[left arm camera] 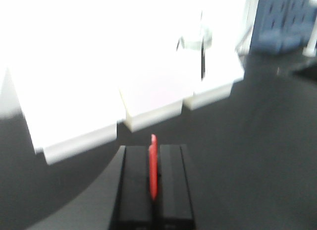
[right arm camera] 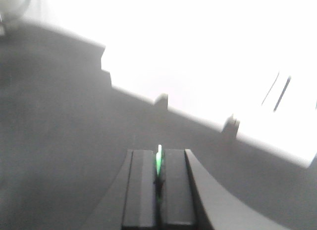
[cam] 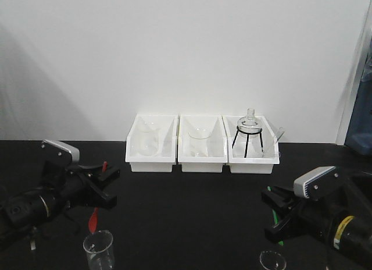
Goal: Sort red and green spoons into left cabinet
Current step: 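Lift both spoons up out of their beakers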
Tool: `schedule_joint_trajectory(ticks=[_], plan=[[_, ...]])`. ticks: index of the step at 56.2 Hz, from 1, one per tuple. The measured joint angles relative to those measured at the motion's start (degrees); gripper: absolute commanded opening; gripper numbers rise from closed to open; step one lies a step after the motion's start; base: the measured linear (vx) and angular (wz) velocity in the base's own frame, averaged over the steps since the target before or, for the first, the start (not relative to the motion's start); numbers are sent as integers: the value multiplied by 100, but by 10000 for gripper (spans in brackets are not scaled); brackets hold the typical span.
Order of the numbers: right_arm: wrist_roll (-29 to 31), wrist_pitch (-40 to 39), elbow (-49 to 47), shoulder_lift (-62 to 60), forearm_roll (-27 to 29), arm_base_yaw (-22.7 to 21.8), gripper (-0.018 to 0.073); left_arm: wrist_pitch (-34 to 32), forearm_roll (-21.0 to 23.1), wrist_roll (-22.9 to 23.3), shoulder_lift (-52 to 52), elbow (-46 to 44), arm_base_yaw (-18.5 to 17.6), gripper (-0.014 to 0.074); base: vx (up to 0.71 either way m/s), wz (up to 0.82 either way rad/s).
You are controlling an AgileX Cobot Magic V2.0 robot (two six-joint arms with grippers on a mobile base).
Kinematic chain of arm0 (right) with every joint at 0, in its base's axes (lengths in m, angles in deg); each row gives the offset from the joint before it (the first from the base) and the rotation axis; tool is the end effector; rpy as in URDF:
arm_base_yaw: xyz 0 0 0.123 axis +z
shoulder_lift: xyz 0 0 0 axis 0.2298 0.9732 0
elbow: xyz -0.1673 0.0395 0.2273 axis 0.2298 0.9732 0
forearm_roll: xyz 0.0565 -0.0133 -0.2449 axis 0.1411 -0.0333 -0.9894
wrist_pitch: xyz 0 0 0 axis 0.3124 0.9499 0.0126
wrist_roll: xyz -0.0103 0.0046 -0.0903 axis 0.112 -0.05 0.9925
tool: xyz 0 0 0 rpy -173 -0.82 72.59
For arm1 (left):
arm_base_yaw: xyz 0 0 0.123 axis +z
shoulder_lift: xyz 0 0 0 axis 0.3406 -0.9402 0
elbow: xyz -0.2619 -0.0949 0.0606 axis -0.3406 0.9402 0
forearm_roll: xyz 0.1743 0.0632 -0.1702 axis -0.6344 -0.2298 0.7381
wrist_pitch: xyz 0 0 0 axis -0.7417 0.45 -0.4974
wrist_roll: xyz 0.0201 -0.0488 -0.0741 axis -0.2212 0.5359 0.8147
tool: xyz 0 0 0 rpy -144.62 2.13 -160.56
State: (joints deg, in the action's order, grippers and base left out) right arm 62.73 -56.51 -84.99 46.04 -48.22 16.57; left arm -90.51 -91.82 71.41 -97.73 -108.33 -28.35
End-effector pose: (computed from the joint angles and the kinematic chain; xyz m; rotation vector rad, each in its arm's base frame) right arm 0.3204 0.0595 0.2361 -0.5187 1.6622 0.3378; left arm 0.3822 -0.0968 0.2475 0.4688 1.6405 -0.4860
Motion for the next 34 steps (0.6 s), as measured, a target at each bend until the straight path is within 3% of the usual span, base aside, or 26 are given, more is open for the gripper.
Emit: schedule_joint_trajectory(ticks=[10,19,34], plan=[[-26,230,0,-836,-4,0,-9,-72,-21,542,917,202,0,-6,0,0],[-291,613,0,-1294,-87,0,-9,-85,-192,743,1909,1023,0,-6,0,0],[-1599,669,10,-1583,-1480,0,-9,65,-222,769,3514,2001,0,-6,0,0]])
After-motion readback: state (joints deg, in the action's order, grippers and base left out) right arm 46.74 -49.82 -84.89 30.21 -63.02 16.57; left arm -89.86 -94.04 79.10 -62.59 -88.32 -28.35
